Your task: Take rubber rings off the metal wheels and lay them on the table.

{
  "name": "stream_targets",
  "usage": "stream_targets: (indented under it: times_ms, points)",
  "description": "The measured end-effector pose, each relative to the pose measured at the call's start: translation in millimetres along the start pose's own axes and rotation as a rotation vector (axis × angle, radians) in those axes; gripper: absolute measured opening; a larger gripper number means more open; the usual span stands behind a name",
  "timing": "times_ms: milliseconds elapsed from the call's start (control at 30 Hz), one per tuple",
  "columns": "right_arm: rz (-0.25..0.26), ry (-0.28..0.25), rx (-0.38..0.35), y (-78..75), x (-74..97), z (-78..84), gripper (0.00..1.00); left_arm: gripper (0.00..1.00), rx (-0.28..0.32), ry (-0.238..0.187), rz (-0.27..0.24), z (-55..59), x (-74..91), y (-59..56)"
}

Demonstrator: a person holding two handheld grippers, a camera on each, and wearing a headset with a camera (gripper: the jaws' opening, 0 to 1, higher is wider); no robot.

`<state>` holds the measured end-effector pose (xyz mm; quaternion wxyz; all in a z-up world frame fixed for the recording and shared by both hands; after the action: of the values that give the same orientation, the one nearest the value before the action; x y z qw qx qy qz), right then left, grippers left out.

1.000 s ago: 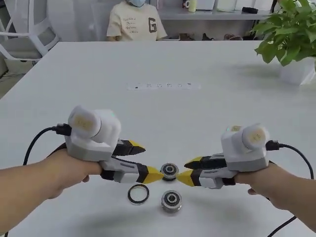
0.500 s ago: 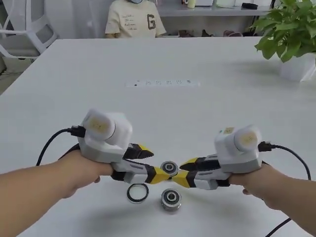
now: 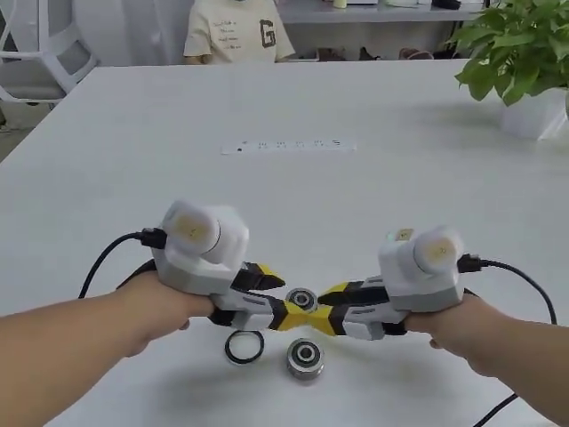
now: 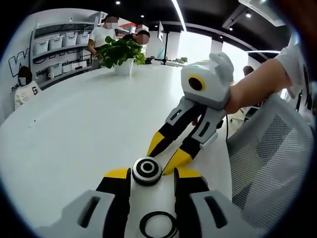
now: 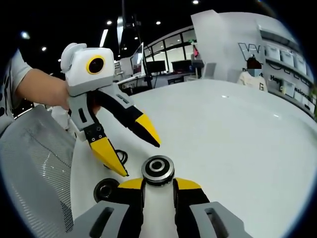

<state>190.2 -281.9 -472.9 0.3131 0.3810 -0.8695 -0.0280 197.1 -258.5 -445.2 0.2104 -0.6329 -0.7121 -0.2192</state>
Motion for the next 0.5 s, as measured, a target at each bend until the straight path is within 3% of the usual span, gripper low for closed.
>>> stream_targets:
  times_ms: [500]
  points:
    - [-0.003, -0.009, 0.005, -0.8, -0.9, 0.4, 0.18, 0.14, -0.025, 0.023, -0.002, 3.4, -12.1, 4.8]
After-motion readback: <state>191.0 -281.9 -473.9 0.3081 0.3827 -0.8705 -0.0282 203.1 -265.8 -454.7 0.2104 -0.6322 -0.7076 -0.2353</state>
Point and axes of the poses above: the centre of the closed fingertips' face, and the gripper's own axes: x roughly backward along the fingers, y roughly to its left, z roughly out of its underside, the point moved 1 cm from there along x, roughly backward along the fingers, and after that the axes turned 9 degrees about -x, right-handed, at the moved point
